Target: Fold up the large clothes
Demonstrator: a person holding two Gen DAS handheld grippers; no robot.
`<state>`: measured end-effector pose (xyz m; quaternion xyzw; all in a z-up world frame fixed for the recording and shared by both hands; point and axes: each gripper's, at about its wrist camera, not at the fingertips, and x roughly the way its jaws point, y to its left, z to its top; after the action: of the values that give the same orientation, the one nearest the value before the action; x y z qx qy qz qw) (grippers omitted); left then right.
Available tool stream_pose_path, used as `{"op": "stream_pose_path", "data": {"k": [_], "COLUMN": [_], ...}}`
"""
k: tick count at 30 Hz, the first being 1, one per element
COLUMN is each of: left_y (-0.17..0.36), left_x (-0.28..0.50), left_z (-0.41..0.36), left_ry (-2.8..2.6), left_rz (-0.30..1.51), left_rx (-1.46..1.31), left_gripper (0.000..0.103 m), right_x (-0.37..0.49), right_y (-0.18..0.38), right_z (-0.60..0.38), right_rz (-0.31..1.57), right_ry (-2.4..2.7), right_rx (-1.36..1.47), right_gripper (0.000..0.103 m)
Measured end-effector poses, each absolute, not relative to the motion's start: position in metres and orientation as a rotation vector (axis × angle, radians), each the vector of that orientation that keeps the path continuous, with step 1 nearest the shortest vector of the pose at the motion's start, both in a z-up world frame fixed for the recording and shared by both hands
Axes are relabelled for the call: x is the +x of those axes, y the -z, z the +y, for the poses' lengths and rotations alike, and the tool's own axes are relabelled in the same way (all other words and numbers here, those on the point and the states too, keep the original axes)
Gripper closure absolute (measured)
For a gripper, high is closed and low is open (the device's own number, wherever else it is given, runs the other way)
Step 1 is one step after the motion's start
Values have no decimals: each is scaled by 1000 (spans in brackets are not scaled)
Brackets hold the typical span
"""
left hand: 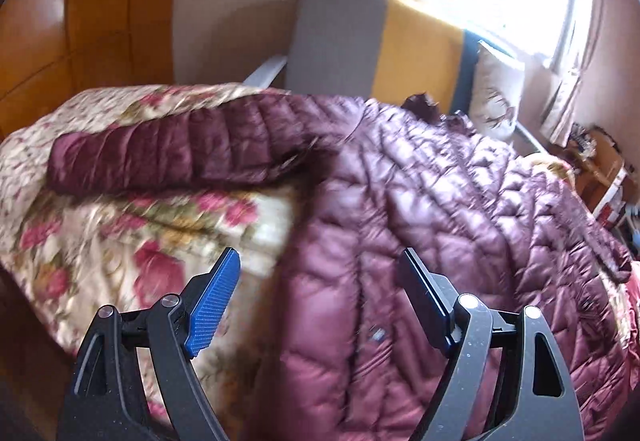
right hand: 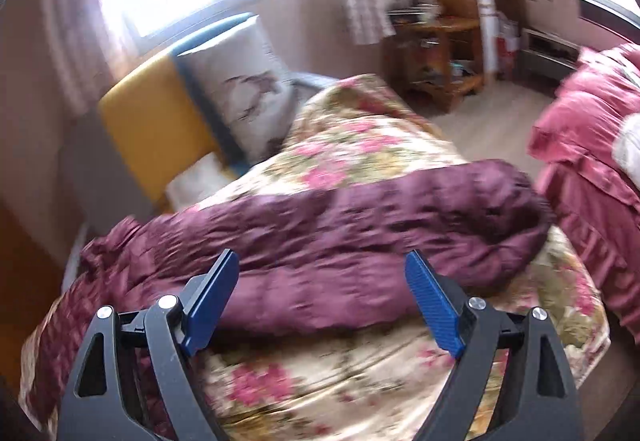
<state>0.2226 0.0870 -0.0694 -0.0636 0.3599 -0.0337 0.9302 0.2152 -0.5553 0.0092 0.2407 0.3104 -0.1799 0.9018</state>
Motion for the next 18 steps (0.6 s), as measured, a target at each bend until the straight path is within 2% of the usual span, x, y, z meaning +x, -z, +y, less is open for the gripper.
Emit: {"op": "stream_pose_path", "data": {"k": [3, 4, 5, 7, 8, 10, 13, 18], "left_y": [87, 95, 104, 123, 127, 129, 130, 133], "left_x": [219, 220, 222, 224, 222, 217, 209, 195], "left_z": [91, 93, 93, 102, 106, 107, 106, 110], "left_ry": [44, 39, 37, 63, 79, 105, 128, 137], "left_rz": [807, 835, 871, 925, 923, 924, 915, 915], "left_rx": [-113, -108, -99, -144, -168, -169, -145, -139], "left_gripper": [25, 34, 51, 60, 68, 74, 76, 76], "right_x": [254, 267, 279, 293, 297, 298, 269, 230], "right_y": [-11, -6, 2, 30, 43, 77, 107, 113], "right_z": [-469, -440, -413, -375, -362, -346, -351, -352], "right_rz": [706, 739, 785, 870, 907, 980, 949, 900], "right_ry": [112, 40, -33, -77, -65, -18, -15, 0], "right_rx": [381, 335, 304, 233, 198, 137, 179, 179], "right_gripper": [19, 19, 19, 20, 20, 20, 20, 20]}}
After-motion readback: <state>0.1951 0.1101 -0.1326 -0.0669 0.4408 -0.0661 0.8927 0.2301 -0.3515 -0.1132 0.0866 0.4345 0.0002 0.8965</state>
